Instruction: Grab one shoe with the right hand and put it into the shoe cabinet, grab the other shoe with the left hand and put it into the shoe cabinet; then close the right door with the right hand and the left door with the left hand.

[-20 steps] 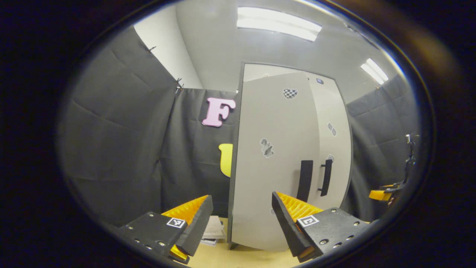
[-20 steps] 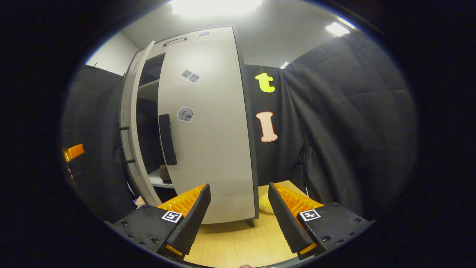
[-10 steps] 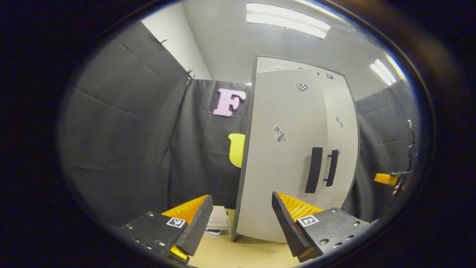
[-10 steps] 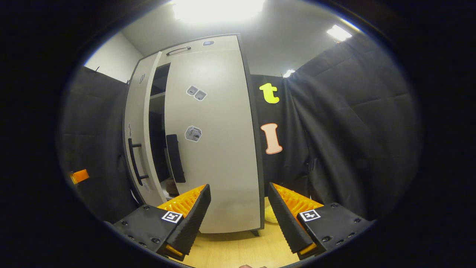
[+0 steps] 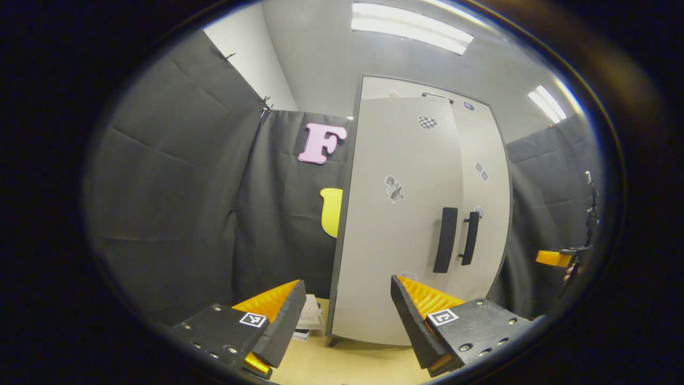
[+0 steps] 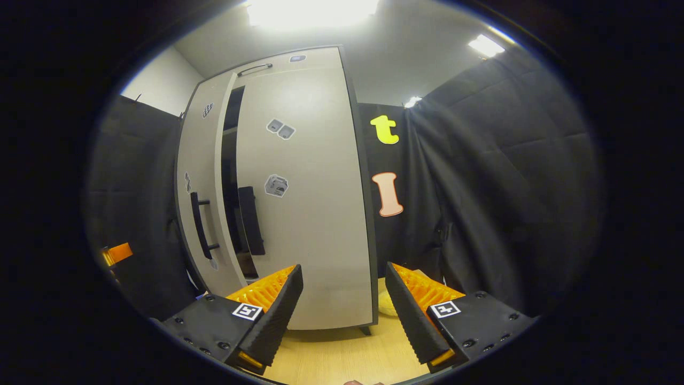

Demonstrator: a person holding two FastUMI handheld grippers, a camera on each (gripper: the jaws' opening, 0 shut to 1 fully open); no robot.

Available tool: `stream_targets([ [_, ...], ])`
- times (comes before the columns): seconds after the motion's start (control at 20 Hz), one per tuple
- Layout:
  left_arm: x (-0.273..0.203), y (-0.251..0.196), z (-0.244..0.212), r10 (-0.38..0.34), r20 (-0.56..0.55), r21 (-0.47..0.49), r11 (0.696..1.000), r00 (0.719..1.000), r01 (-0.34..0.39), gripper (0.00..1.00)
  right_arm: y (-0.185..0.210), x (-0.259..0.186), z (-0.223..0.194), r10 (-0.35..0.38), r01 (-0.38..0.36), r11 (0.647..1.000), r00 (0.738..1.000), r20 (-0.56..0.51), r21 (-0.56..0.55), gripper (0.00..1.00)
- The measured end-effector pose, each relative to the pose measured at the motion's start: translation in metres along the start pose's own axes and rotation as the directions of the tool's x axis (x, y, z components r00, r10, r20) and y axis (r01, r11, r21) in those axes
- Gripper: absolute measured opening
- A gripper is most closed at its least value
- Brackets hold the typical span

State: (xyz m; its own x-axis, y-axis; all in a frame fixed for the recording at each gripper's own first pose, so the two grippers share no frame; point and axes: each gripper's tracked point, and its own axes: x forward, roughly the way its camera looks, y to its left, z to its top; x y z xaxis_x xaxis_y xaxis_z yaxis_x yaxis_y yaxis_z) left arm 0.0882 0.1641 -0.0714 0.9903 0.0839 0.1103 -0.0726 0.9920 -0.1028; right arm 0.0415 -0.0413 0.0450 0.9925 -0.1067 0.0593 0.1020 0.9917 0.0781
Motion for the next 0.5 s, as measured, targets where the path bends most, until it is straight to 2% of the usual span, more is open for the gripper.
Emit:
stream_targets([
  [0.15, 0.004, 0.001, 0.005, -0.003, 0.012, -0.006, 1.0, 1.0, 0.003, 0.93, -0.003, -0.003, 0.003, -0.013, 0.013, 1.0, 1.0, 0.007, 0.004, 0.98],
  [0.35, 0.007, 0.004, -0.001, 0.004, -0.003, 0.055, 0.999, 1.0, -0.004, 0.93, -0.005, -0.006, 0.007, -0.023, 0.023, 1.0, 1.0, 0.018, 0.0, 0.98],
  [0.5, 0.008, 0.0, -0.013, -0.007, -0.025, 0.012, 1.0, 1.0, 0.008, 0.93, -0.007, -0.007, 0.009, -0.031, 0.031, 1.0, 0.999, 0.018, -0.001, 0.98],
])
